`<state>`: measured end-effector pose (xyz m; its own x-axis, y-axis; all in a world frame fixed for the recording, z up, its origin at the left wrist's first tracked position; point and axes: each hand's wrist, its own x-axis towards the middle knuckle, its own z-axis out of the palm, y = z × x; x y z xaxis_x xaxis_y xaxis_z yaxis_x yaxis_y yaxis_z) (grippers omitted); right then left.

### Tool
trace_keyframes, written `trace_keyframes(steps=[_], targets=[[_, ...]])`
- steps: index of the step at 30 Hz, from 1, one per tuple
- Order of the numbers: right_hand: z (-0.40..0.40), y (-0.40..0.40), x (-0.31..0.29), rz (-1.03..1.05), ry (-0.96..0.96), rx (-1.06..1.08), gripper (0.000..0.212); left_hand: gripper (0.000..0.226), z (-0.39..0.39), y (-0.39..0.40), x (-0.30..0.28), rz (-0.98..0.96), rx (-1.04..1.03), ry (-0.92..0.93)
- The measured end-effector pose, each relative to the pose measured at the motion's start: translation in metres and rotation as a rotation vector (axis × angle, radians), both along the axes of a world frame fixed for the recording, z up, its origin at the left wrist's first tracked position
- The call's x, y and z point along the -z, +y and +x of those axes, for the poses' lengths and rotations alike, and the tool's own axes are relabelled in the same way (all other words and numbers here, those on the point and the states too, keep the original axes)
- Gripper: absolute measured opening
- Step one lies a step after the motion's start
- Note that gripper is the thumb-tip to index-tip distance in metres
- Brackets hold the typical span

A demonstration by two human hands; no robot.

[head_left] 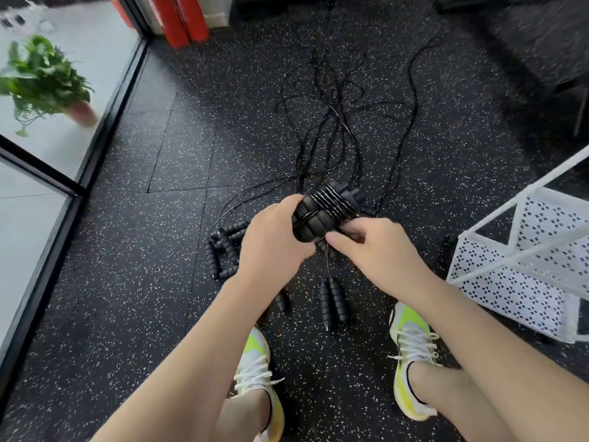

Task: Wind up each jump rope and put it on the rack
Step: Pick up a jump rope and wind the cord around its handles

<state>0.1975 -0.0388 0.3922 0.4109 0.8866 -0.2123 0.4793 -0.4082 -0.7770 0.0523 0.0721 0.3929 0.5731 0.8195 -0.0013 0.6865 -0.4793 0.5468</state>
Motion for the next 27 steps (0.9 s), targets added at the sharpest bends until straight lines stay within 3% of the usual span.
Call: trace_keyframes(steps=[5,8,10,15,18,21,27], targets=[[-0.006,-0.009,-0.014,-0.030,-0.294,-0.230,0.012,0.047,-0.006,0.005,0.003,0.092,-0.006,0.106],[-0.008,-0.010,-0.021,0.001,-0.400,-0.314,0.027,0.045,-0.007,0.004,0.006,0.127,0.009,0.171],[-0.009,-0.010,-0.030,0.000,-0.465,-0.380,0.025,0.044,-0.006,0.002,0.007,0.137,0.042,0.174],[0.005,-0.012,-0.046,0.089,-0.593,-0.344,0.011,0.068,-0.004,-0.002,0.004,0.257,0.263,0.222],[0.020,-0.010,-0.048,0.090,-0.511,-0.285,0.009,0.067,-0.003,-0.005,0.007,0.355,0.385,0.174],[0.036,-0.009,-0.045,0.135,-0.283,-0.252,0.011,0.058,-0.001,-0.011,0.009,0.384,0.474,0.100],[0.052,-0.009,-0.040,0.159,0.051,-0.155,0.016,0.064,0.003,-0.016,0.007,0.282,0.525,0.023]])
